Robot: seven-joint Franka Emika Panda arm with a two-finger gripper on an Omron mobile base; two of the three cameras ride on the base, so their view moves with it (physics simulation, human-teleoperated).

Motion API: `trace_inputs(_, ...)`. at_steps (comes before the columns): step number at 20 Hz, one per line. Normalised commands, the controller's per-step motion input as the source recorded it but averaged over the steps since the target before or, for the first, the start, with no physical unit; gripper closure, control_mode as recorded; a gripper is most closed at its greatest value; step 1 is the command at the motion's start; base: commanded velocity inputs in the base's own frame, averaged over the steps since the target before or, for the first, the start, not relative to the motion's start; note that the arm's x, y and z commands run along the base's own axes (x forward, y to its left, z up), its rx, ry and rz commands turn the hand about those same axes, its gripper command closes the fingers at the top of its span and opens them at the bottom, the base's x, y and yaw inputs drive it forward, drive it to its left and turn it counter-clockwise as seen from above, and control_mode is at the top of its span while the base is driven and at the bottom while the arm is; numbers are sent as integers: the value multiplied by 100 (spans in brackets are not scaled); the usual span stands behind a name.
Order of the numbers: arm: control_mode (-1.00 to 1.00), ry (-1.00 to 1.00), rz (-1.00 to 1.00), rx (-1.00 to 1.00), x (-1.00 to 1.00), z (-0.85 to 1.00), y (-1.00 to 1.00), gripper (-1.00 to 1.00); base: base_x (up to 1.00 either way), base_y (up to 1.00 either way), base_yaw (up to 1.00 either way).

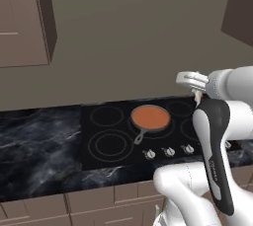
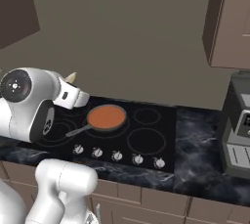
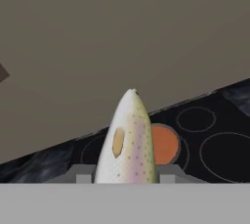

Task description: Retrieve the fish from the fridge and place it on the saucepan with marinade on the stove.

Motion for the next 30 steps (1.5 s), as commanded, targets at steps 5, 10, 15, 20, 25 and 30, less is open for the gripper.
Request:
trace_inputs(5,100,0,0,0,0,0,0,100,70,-8,6)
trace_inputs(10,100,0,0,0,0,0,0,100,13,-4,3)
trace_inputs(15,-100,4,0,0,7,0,-7,100,0,-1,2)
trace_inputs(20,-100,23,0,2,36,-3,-24,100,0,0,0)
trace_inputs(25,-100,24,2,0,34,-33,-4,100,0,0,0)
trace_inputs(30,-100,7,2,0,17,-62,0,100,0,0,0)
